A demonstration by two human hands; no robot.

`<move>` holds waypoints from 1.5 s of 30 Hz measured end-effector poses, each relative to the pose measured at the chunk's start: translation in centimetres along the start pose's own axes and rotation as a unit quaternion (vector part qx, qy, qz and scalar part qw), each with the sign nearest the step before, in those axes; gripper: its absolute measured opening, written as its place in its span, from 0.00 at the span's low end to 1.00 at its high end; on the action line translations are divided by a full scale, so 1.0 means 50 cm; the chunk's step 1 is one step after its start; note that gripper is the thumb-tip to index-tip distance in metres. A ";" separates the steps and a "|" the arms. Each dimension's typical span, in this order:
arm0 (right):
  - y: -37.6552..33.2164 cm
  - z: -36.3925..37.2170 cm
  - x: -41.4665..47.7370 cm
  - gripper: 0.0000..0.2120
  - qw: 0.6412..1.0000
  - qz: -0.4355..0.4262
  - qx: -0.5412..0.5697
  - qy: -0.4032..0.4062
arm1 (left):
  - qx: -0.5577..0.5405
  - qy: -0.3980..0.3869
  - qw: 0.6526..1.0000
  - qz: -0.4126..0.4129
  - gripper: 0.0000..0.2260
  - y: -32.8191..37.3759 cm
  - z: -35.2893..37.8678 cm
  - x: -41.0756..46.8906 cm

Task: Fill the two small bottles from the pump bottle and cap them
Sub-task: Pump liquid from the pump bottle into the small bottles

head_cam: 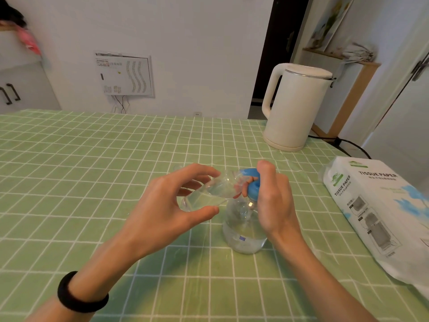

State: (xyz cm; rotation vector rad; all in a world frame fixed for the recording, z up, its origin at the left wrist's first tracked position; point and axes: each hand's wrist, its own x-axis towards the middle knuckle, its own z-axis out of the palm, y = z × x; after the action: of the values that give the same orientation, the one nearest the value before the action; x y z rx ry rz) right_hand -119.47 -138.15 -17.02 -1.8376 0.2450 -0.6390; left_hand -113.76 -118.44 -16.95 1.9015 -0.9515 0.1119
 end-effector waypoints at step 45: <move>-0.006 -0.002 0.002 0.25 0.998 -0.047 -0.039 -0.005 | 0.007 0.000 1.000 0.000 0.23 -0.004 0.002 -0.002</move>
State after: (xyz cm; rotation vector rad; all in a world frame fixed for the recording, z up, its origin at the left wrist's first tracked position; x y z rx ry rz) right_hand -119.48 -138.16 -16.68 -1.9350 0.1801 -0.6945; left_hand -113.73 -118.43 -17.18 1.9137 -0.9536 0.1182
